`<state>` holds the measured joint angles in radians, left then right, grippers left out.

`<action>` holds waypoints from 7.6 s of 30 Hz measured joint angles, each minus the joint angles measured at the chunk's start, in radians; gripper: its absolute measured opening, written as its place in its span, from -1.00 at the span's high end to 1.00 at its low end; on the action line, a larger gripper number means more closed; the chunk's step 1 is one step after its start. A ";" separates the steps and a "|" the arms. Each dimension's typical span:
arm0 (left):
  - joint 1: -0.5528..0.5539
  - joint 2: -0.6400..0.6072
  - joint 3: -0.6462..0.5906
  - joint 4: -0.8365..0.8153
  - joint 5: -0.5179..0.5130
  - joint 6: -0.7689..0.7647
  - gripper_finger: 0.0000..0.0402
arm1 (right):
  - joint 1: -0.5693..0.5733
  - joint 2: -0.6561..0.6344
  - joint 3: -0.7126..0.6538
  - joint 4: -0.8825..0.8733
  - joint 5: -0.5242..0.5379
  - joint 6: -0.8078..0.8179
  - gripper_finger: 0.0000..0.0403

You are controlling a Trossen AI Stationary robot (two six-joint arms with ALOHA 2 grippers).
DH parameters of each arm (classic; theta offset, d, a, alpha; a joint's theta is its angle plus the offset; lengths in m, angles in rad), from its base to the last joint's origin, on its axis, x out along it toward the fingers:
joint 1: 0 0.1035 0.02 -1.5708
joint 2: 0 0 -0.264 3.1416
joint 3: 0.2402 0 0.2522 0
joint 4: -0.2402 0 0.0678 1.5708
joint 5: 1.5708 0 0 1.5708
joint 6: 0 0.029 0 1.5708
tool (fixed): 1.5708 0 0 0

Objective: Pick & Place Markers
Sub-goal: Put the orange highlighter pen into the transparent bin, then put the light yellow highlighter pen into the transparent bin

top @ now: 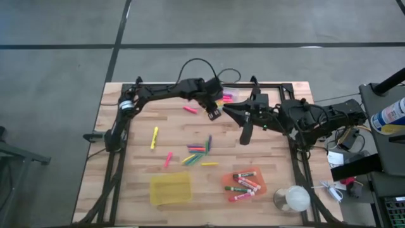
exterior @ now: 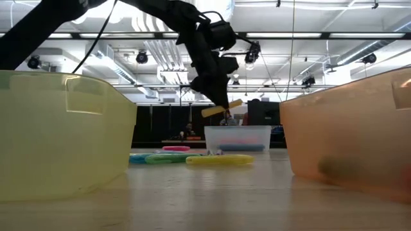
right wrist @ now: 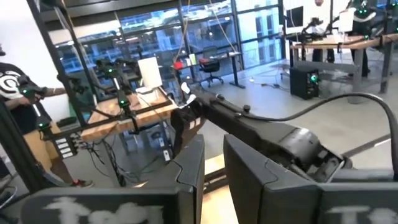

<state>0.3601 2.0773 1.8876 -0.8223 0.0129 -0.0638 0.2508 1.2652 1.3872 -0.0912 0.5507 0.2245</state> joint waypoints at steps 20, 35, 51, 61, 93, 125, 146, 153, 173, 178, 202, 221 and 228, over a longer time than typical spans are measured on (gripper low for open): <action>0.104 0.053 0.006 0.239 0.012 0.243 0.69 | 0.000 -0.001 0.000 -0.006 -0.001 0.009 0.72; 0.112 0.054 0.010 0.264 0.006 0.215 0.32 | 0.000 -0.001 0.000 -0.007 -0.001 0.011 0.72; 0.108 0.038 0.122 -0.094 0.021 -0.055 0.29 | -0.001 -0.001 0.000 -0.007 0.001 0.000 0.72; 0.089 -0.058 0.073 -0.257 -0.024 -0.250 0.29 | 0.000 -0.001 0.000 -0.037 0.000 0.008 0.72; 0.065 -0.877 -0.915 -0.079 -0.028 -0.702 0.29 | 0.000 -0.001 -0.002 -0.092 -0.001 0.000 0.72; 0.000 -0.889 -1.224 -0.078 0.020 -0.934 0.29 | -0.003 0.000 -0.004 -0.115 0.002 0.003 0.72; -0.010 -0.852 -1.320 0.095 -0.004 -0.961 0.29 | -0.003 0.001 -0.004 -0.112 0.002 0.056 0.72; -0.010 -0.797 -1.322 0.101 -0.004 -0.951 0.29 | -0.002 0.001 -0.004 -0.113 0.002 0.053 0.72; -0.009 -0.742 -1.312 0.096 0.005 -0.814 0.67 | -0.003 0.001 -0.005 -0.114 0.029 0.042 0.72; -0.010 -0.744 -1.264 0.086 0.004 -0.730 0.74 | -0.007 0.001 -0.005 -0.113 0.053 0.045 0.72; 0.018 -0.624 -0.795 0.120 0.022 -0.198 0.69 | -0.032 0.001 -0.006 0.036 0.055 0.068 0.72; 0.053 -0.030 0.038 -0.003 -0.115 0.279 0.69 | -0.003 0.001 -0.006 0.148 0.040 0.084 0.72; 0.103 0.115 0.200 0.009 -0.128 0.331 0.69 | 0.021 0.001 -0.006 0.195 0.040 0.055 0.72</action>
<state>0.4628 2.1927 2.0878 -0.8135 -0.1146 0.2669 0.2722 1.2659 1.3815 0.1036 0.5903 0.2794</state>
